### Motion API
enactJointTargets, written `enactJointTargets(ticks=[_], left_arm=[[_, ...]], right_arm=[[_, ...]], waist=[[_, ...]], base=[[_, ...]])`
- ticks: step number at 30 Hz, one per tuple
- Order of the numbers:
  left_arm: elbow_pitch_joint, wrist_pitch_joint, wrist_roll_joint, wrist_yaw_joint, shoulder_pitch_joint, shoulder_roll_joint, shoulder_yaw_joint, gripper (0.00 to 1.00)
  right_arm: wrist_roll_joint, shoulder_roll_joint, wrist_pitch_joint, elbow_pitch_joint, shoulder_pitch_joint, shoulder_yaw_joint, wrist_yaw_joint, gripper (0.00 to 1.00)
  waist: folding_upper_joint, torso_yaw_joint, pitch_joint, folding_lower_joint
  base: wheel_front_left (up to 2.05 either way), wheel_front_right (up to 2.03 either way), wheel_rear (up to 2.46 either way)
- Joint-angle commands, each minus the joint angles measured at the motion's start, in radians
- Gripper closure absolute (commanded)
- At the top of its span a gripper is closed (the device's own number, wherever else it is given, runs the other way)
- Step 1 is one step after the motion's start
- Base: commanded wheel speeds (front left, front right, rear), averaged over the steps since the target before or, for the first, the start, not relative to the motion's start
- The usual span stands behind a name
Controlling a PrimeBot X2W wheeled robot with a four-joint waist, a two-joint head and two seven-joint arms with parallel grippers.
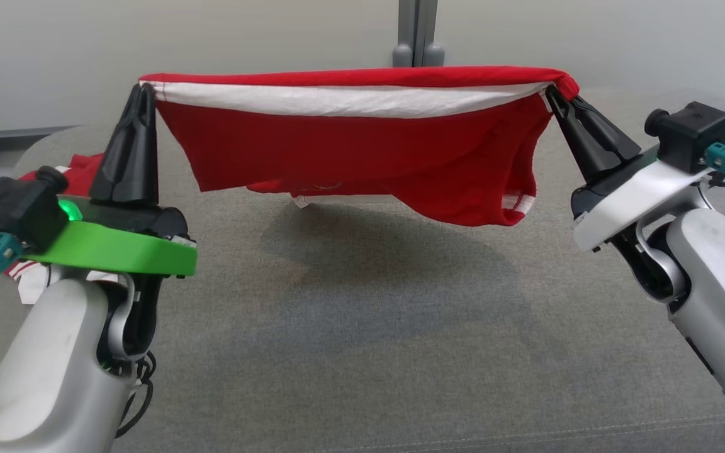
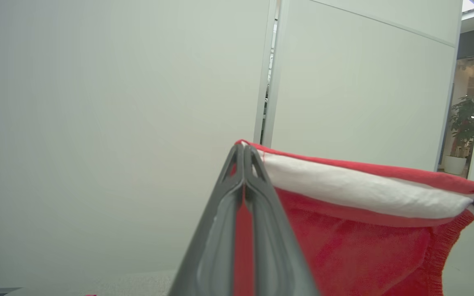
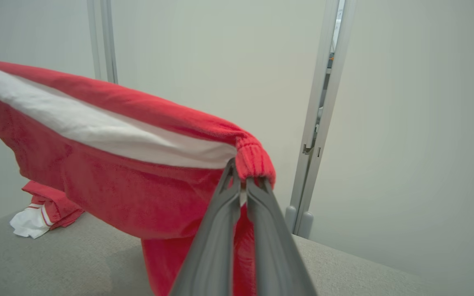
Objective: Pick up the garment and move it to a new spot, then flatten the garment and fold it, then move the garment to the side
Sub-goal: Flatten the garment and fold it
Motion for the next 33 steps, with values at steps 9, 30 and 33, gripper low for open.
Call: enactJointTargets(ticks=[9,30,33], left_arm=[[-0.126,0.118,-0.019,0.065,0.096,0.034,-0.008,1.00],[0.447,0.066,-0.076,-0.045,0.105,-0.143,-0.132,1.00],[0.473,0.065,-0.082,-0.054,0.117,-0.155,-0.140,1.00]], right_arm=[[-0.023,0.030,0.237,-0.135,0.183,-0.077,-0.002,1.00],[0.076,0.107,0.228,0.332,0.125,0.197,-0.001,1.00],[0.095,0.103,0.209,0.360,0.123,0.222,-0.002,1.00]], waist=[[0.0000,-0.011,0.027,0.0001],[0.0000,0.000,0.164,0.0001],[0.0000,0.004,0.160,0.0001]], base=[[0.00,0.00,0.00],[0.00,0.00,0.00],[0.00,0.00,0.00]])
